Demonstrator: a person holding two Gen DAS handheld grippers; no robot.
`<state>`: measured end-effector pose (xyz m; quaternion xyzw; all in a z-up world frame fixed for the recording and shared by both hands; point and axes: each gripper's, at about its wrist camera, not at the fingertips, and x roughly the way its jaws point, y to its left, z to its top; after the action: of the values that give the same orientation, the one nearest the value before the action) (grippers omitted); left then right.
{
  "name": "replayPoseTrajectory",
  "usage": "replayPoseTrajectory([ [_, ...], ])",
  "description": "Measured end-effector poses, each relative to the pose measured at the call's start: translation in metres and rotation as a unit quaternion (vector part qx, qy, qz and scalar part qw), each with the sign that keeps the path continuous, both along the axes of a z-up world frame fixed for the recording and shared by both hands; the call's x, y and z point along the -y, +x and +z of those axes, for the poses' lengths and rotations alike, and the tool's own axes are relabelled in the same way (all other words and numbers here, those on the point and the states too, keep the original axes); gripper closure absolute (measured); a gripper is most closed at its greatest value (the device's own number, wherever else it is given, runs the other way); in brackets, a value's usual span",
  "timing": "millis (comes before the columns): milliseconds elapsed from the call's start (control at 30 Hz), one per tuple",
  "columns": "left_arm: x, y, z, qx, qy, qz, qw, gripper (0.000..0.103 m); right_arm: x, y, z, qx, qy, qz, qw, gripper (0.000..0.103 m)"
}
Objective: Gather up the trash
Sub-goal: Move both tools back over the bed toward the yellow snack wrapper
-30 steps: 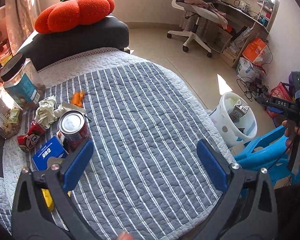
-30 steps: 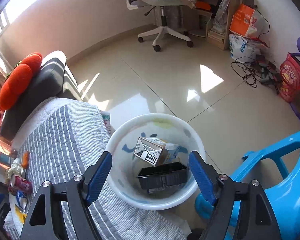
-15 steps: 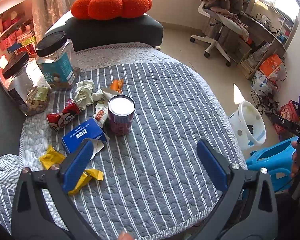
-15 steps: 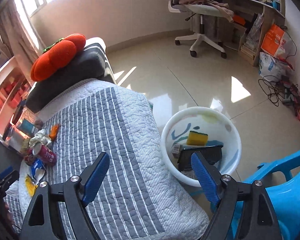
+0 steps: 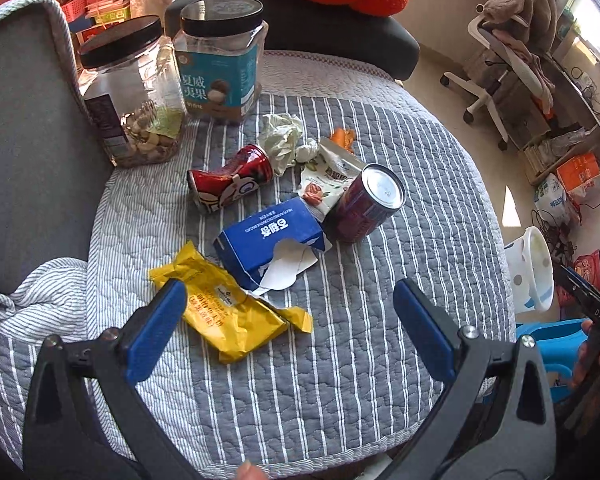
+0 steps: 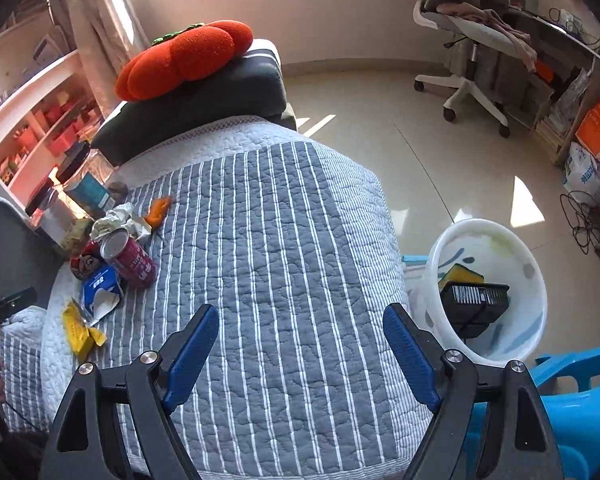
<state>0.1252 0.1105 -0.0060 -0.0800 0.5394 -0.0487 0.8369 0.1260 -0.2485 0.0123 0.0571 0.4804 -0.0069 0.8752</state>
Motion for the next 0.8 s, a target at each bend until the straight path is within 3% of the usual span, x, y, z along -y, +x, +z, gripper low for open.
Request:
replayPoseTrajectory([
  [167,-0.028,0.006,-0.036,-0.063,-0.004,0.047,0.9969,0.001,-0.021,0.012,-0.01,-0.013,0.003,0.014,1.0,0.018],
  [333,-0.047,0.011,-0.076,-0.112,-0.012,0.113,0.9871,0.001,-0.043,0.022,-0.019,-0.022,-0.006,0.034,0.999,0.018],
  [433,-0.05,0.013,-0.096,-0.131,-0.04,0.135,0.9813,0.001,-0.051,0.026,-0.024,-0.029,-0.006,0.038,0.999,0.018],
  [533,-0.046,0.015,-0.114,-0.144,-0.056,0.139,0.9781,0.001,-0.059,0.031,-0.029,-0.034,-0.007,0.04,0.999,0.018],
  [667,-0.033,0.016,-0.122,-0.143,-0.015,0.121,0.9822,0.001,-0.067,0.036,-0.034,-0.039,-0.008,0.043,0.998,0.018],
  [767,-0.022,0.012,-0.119,-0.13,0.019,0.099,0.9864,0.016,-0.075,0.04,-0.038,-0.042,-0.008,0.045,0.998,0.018],
  [800,-0.02,0.01,-0.117,-0.125,0.023,0.089,0.988,0.028,-0.079,0.042,-0.039,-0.044,-0.007,0.046,0.998,0.018],
])
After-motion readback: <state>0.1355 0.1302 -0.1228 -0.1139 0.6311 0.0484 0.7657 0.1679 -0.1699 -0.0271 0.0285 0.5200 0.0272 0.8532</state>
